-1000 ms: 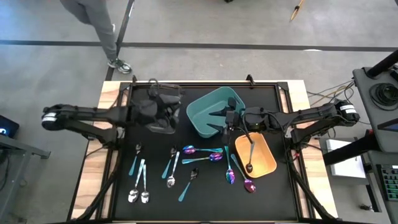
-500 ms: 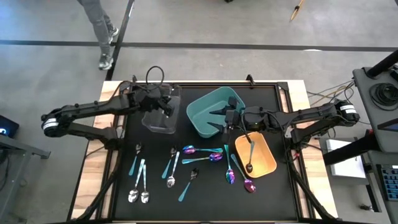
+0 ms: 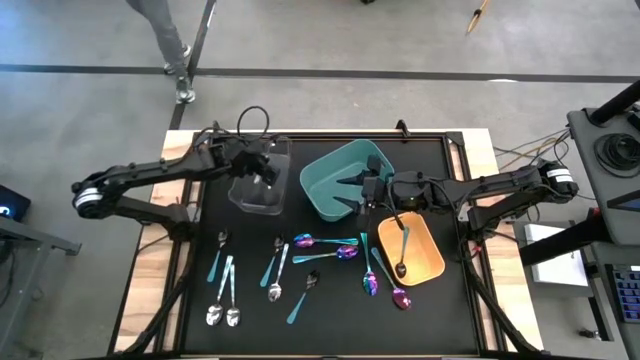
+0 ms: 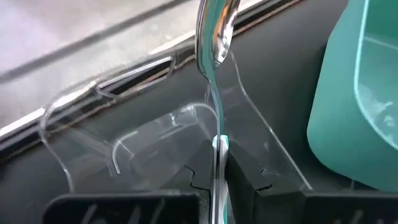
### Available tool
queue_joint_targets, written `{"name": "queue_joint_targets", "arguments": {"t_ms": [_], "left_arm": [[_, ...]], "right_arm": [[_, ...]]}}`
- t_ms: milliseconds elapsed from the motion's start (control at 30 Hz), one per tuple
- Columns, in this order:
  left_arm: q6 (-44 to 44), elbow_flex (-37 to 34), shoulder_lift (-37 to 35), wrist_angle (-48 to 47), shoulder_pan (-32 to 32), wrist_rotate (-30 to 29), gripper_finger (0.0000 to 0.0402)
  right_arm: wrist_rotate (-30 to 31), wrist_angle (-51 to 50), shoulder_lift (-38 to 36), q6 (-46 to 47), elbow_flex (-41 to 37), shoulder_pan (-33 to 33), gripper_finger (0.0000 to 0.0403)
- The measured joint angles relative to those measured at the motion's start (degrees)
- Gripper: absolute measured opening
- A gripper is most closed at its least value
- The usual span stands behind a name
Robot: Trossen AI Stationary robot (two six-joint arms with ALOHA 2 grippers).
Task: Sort silverware by color (type)
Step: Put the patterned blue spoon into the transparent bin
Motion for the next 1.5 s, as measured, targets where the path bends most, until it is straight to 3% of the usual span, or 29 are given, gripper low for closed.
{"name": "queue_joint_targets", "arguments": {"t_ms": [167, 433, 1500], "left_arm": [[0.2, -0.1, 1.4, 0.0, 4.7, 7.1, 0.0006], [0.3, -1.4, 2.3, 0.4, 7.0, 11.5, 0.0006], [-8.6, -7.4, 2.5, 1.3, 7.6, 14.2, 0.0012]], "right_arm": [[0.0, -0.2, 0.0, 0.1, 0.0, 0.0, 0.0192], [1.6, -1.3, 0.0, 0.0, 0.0, 0.0, 0.0192], [2.9, -1.9, 0.0, 0.1, 0.0, 0.0, 0.0192]]}}
